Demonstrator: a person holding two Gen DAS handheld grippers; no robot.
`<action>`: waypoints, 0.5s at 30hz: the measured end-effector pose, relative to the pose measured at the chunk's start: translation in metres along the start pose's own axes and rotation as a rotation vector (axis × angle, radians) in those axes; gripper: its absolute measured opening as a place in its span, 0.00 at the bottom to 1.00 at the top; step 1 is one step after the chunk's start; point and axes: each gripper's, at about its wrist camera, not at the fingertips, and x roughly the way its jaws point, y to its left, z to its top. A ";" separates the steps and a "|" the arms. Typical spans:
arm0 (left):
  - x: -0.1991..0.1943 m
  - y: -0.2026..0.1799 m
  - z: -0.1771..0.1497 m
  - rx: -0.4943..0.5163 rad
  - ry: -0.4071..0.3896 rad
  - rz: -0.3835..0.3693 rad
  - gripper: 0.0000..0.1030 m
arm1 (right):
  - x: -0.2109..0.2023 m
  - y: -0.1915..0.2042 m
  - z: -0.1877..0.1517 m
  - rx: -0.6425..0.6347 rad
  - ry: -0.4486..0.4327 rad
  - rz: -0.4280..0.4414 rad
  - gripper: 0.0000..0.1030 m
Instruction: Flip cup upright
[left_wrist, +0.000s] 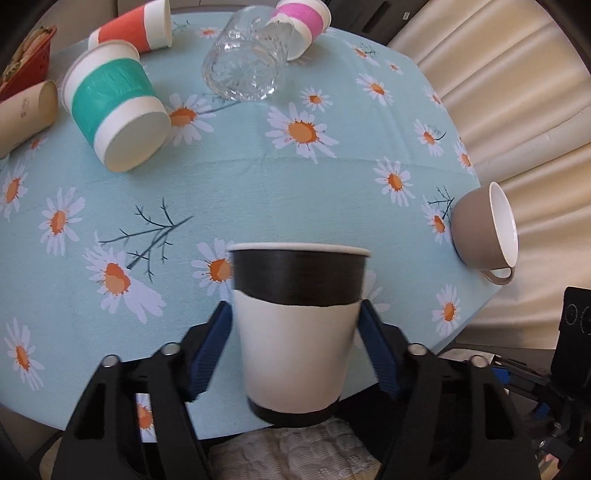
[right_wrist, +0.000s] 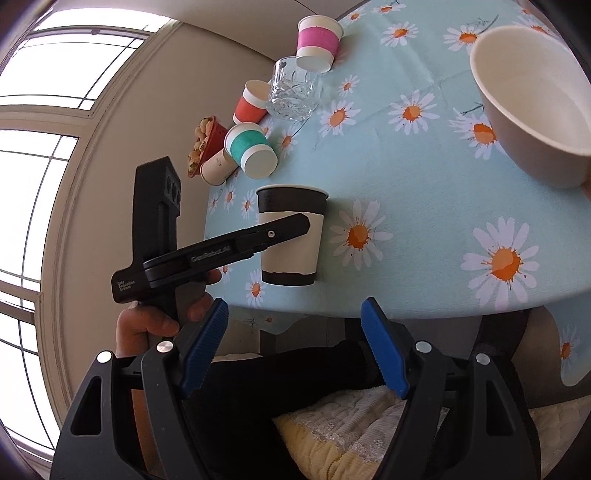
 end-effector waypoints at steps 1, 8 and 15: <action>0.001 0.000 0.000 -0.003 -0.002 -0.005 0.62 | 0.000 0.001 0.000 -0.002 -0.003 0.002 0.72; -0.011 0.001 -0.008 -0.009 -0.042 -0.025 0.62 | 0.004 0.002 -0.003 -0.003 0.007 0.006 0.72; -0.053 0.001 -0.032 -0.020 -0.286 0.027 0.61 | 0.004 0.000 -0.002 0.003 0.004 0.019 0.72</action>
